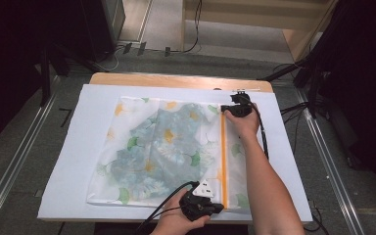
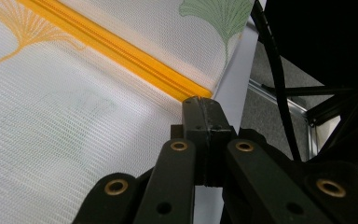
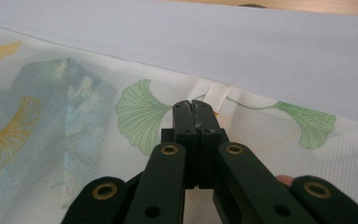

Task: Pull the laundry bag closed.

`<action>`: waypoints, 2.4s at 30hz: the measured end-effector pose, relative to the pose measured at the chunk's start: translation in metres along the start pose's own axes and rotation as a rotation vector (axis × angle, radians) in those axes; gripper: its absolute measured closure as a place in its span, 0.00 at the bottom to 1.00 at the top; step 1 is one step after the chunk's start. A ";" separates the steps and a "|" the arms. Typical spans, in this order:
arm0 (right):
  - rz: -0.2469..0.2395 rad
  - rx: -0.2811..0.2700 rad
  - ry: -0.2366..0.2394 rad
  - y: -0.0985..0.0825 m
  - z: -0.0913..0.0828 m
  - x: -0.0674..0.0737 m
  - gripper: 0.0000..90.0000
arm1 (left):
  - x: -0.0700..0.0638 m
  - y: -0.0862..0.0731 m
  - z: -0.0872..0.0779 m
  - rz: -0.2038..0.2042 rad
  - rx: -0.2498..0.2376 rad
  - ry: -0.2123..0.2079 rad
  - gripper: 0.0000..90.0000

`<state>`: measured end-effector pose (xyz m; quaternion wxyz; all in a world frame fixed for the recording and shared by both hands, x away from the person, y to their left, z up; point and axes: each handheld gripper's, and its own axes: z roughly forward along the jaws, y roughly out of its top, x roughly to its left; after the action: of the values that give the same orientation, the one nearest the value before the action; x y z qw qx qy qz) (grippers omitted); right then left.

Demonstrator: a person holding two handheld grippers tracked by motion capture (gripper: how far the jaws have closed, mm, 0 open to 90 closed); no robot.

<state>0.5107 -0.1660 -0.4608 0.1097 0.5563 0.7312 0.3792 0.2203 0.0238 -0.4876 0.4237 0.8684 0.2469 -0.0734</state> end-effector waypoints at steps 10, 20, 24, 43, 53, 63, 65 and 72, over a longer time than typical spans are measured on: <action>0.027 -0.012 -0.025 0.005 0.008 -0.003 1.00 | 0.000 0.000 0.000 0.002 0.003 0.001 1.00; 0.006 -0.024 0.048 -0.003 -0.001 0.002 0.77 | 0.002 0.001 -0.002 -0.008 -0.008 -0.023 0.94; -0.005 -0.032 0.056 -0.011 -0.012 0.005 0.72 | 0.005 0.002 -0.007 -0.017 -0.024 -0.026 0.80; -0.039 -0.078 0.127 -0.048 -0.055 0.007 0.41 | 0.016 0.000 -0.039 -0.026 -0.193 0.053 0.26; -0.051 -0.092 0.132 -0.069 -0.072 0.015 0.31 | 0.045 -0.007 -0.077 -0.090 -0.259 0.140 0.11; -0.066 -0.113 0.140 -0.096 -0.095 0.015 0.23 | 0.074 -0.018 -0.110 -0.094 -0.293 0.239 0.10; -0.073 -0.115 0.124 -0.103 -0.101 0.015 0.23 | 0.082 -0.023 -0.115 -0.099 -0.289 0.281 0.11; -0.077 -0.109 0.120 -0.132 -0.118 0.011 0.21 | 0.102 -0.030 -0.137 -0.155 -0.330 0.325 0.11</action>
<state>0.3419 -0.2192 -0.4663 0.1104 0.4975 0.7355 0.4465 0.2830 0.1827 -0.4560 0.5078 0.7662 0.3863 0.0766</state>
